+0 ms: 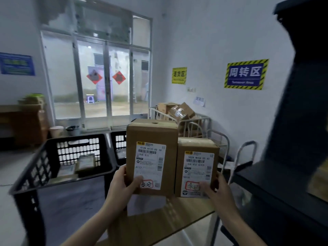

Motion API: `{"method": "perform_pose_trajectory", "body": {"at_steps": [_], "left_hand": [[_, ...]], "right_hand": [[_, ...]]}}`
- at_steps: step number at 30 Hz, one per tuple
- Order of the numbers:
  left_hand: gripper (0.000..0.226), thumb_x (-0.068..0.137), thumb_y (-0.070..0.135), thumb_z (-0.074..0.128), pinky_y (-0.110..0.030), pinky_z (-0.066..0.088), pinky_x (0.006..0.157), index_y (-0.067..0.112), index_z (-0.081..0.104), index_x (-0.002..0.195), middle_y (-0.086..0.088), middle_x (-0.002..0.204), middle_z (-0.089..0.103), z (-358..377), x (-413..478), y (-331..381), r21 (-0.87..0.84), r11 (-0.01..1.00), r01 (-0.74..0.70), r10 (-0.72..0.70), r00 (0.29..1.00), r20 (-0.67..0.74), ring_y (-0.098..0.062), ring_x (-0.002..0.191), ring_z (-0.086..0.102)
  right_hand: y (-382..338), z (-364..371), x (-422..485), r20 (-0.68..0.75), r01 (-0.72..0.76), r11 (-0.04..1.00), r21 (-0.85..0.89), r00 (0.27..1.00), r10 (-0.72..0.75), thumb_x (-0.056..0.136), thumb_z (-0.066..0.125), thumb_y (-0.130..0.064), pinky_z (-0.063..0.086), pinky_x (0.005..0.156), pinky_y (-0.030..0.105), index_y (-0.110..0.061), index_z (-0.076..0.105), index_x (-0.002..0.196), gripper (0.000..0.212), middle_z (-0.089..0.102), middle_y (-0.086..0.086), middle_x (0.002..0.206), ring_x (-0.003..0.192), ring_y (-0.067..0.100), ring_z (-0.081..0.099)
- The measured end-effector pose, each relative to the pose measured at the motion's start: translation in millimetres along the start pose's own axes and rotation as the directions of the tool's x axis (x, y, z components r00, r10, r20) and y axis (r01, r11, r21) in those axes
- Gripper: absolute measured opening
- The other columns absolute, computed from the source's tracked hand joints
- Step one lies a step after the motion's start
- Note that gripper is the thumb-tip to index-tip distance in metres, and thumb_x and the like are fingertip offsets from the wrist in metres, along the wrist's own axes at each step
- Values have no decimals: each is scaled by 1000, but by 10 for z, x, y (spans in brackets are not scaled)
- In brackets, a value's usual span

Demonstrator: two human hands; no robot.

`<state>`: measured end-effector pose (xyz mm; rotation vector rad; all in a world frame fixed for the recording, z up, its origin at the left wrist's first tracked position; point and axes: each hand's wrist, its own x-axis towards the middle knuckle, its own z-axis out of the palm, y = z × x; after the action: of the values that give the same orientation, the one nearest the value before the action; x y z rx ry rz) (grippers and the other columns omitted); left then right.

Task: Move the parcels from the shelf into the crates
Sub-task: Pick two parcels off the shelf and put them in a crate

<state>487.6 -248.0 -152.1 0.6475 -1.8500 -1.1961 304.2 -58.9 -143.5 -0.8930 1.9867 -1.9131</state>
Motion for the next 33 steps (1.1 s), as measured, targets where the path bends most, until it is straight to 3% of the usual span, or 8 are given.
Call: {"method": "perform_pose_trajectory", "body": {"at_steps": [4, 7, 9, 12, 18, 23, 28, 33], "left_hand": [[22, 85, 24, 63, -34, 56, 78, 31, 52, 103, -4, 111, 61, -530, 173, -259, 34, 999, 32, -29, 996, -86, -17, 98, 62], [20, 87, 18, 60, -30, 58, 72, 25, 54, 104, -7, 111, 61, -876, 225, -350, 8, 999, 32, -31, 989, -143, -18, 97, 64], [20, 87, 13, 60, -27, 58, 69, 22, 55, 105, -5, 108, 63, -1086, 242, -392, -11, 999, 41, -42, 979, -200, -19, 96, 65], [19, 87, 10, 60, -30, 58, 70, 22, 55, 101, -5, 103, 66, -1383, 295, -465, 1, 998, 61, -58, 959, -278, -20, 93, 66], [16, 88, 11, 59, -18, 56, 60, 25, 54, 94, -2, 96, 66, -1819, 533, -581, 53, 996, 76, -49, 914, -403, -18, 87, 68], [16, 90, 17, 56, -24, 57, 58, 16, 50, 105, -5, 99, 66, -2049, 919, -698, -61, 984, 167, -176, 864, -472, -19, 85, 68], [8, 89, 20, 57, -34, 55, 67, 22, 51, 92, -8, 99, 65, -2276, 1275, -902, -62, 970, 237, -232, 804, -547, -23, 85, 66], [7, 90, 24, 57, -35, 56, 72, 24, 50, 89, -6, 97, 66, -2505, 1481, -1129, 22, 944, 330, -254, 767, -589, -22, 87, 67]], "right_hand": [[26, 602, 228, 80, -21, 1000, -7, 997, 22, 89, 60, -12, 52, 69, 26, -20, 46, 121, 36, 60, -5, 107, 89, 6, 58], [15, 1031, 357, 167, 5, 1000, -6, 986, -4, 89, 59, -11, 52, 54, 16, -20, 50, 115, 29, 64, -8, 102, 83, 1, 61], [-17, 1308, 432, 225, 16, 1000, 8, 974, -17, 88, 60, -12, 54, 57, 16, -23, 52, 108, 24, 65, -9, 100, 83, 1, 63], [-23, 1708, 563, 317, -17, 998, 53, 948, -1, 88, 61, -14, 57, 77, 35, -25, 54, 105, 21, 68, -2, 106, 94, 15, 66], [-36, 2407, 910, 439, 15, 997, 76, 897, -47, 90, 56, -20, 52, 56, 15, -19, 50, 113, 24, 65, -2, 103, 88, 8, 64], [-49, 2916, 1331, 520, -2, 996, 88, 853, -44, 90, 57, -22, 57, 70, 27, -17, 51, 110, 22, 64, -1, 101, 88, 14, 66], [-35, 3384, 1725, 594, -23, 995, 99, 803, -40, 91, 56, -19, 53, 53, 17, -14, 50, 111, 21, 65, 4, 99, 83, 13, 67], [113, 3846, 1946, 636, -34, 997, 66, 771, -16, 92, 55, -20, 56, 60, 21, -12, 52, 107, 17, 66, 5, 101, 85, 15, 68]]}}
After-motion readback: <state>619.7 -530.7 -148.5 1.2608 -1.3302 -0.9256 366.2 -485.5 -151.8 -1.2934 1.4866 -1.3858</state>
